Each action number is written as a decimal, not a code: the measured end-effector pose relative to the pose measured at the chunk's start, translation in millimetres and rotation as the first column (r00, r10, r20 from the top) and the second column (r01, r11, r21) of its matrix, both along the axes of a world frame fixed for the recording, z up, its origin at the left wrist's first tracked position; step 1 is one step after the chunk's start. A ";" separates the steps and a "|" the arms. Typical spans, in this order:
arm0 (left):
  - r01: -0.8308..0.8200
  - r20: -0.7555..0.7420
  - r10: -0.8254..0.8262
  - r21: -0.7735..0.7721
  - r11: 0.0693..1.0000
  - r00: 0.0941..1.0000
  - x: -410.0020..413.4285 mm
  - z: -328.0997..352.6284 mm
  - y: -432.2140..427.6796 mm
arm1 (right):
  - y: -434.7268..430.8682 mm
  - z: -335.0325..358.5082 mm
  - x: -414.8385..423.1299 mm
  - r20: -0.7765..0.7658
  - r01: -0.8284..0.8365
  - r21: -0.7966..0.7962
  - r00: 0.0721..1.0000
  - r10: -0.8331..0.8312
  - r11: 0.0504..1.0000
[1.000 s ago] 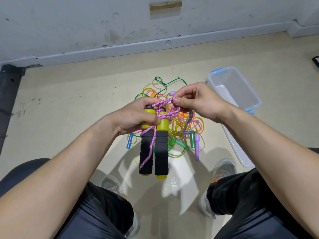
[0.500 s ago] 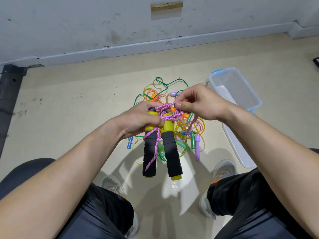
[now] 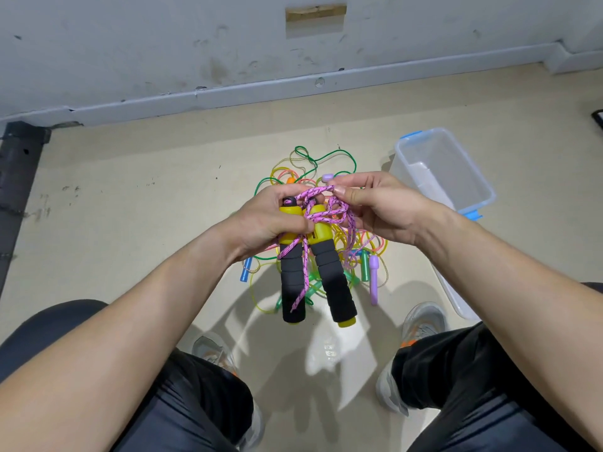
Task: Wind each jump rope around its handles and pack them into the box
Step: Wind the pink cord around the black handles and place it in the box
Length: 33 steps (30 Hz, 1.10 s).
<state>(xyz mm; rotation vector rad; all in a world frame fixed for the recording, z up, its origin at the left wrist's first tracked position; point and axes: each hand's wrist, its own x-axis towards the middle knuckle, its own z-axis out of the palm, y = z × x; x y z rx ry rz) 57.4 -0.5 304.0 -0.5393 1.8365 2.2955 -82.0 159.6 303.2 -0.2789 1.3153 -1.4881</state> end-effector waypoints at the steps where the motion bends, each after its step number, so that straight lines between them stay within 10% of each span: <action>1: 0.008 0.003 -0.008 0.005 1.000 1.000 0.1 -0.2 -0.5 | -0.1 -0.4 0.9 0.011 0.010 -0.024 1.000 -0.010 1.000; 14: 0.021 0.084 -0.026 0.061 0.998 0.996 2.9 -5.8 -5.8 | 0.2 19.4 2.4 -0.379 -0.235 0.032 0.897 0.229 0.971; 22: 0.025 0.102 -0.026 0.015 1.000 0.994 2.7 -1.8 -5.0 | -5.1 33.4 6.8 -0.886 -0.188 0.361 0.236 0.399 0.913; 33: -0.018 0.197 0.094 -0.352 0.936 0.976 -5.6 -14.5 -0.5 | -9.8 19.1 21.4 -0.769 -0.005 0.616 -0.224 0.599 0.788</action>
